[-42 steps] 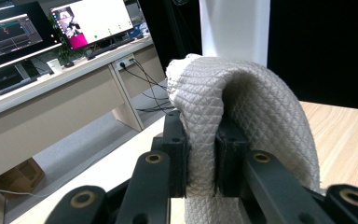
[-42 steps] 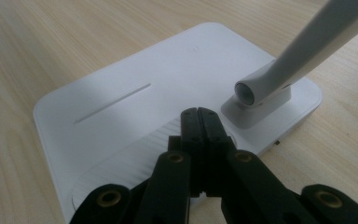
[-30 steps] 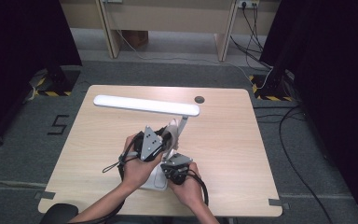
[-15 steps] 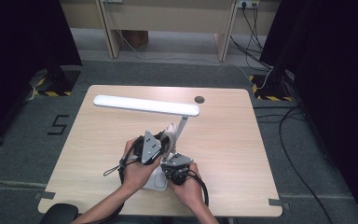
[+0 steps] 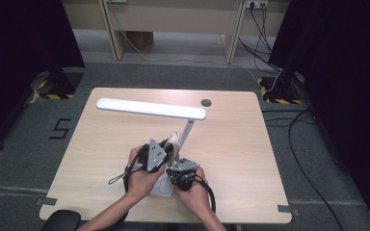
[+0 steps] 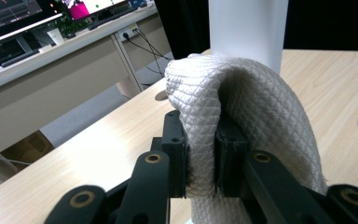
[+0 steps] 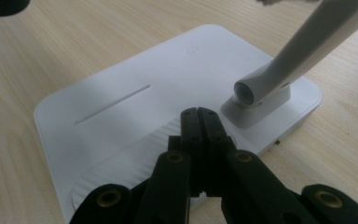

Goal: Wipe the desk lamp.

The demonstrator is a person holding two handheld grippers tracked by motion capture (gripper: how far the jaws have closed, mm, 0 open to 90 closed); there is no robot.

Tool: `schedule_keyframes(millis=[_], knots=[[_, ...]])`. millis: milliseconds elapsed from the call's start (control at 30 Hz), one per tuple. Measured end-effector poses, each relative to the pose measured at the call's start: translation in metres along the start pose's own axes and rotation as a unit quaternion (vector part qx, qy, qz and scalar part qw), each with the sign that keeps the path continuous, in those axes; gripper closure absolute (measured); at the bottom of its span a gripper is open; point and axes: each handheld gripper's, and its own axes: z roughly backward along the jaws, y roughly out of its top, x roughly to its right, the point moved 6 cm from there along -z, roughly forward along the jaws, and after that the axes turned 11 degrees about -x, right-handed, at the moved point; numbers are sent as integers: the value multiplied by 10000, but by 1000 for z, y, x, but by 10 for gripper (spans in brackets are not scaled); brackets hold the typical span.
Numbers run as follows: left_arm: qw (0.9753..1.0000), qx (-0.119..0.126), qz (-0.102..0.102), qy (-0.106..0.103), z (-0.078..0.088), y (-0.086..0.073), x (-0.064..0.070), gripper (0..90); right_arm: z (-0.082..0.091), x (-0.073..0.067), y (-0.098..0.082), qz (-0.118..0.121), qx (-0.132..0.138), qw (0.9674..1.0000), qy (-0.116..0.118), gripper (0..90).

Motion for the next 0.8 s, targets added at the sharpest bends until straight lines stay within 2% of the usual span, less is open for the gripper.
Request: schedule_keyframes(millis=[33,167,333,800], knots=[[10000,24,45,-13,-1,-1,1,769,0,0,0,-10,-4,10000,4,900],[10000,-84,-2,-14,-3,-8,1,769,0,0,0,-8,-4,10000,0,900],[9998,-169,84,-62,-7,-17,2,769,0,0,0,-7,1,10000,-2,900],[9989,-461,95,-88,-18,-36,3,769,0,0,0,-10,19,10000,-3,900]])
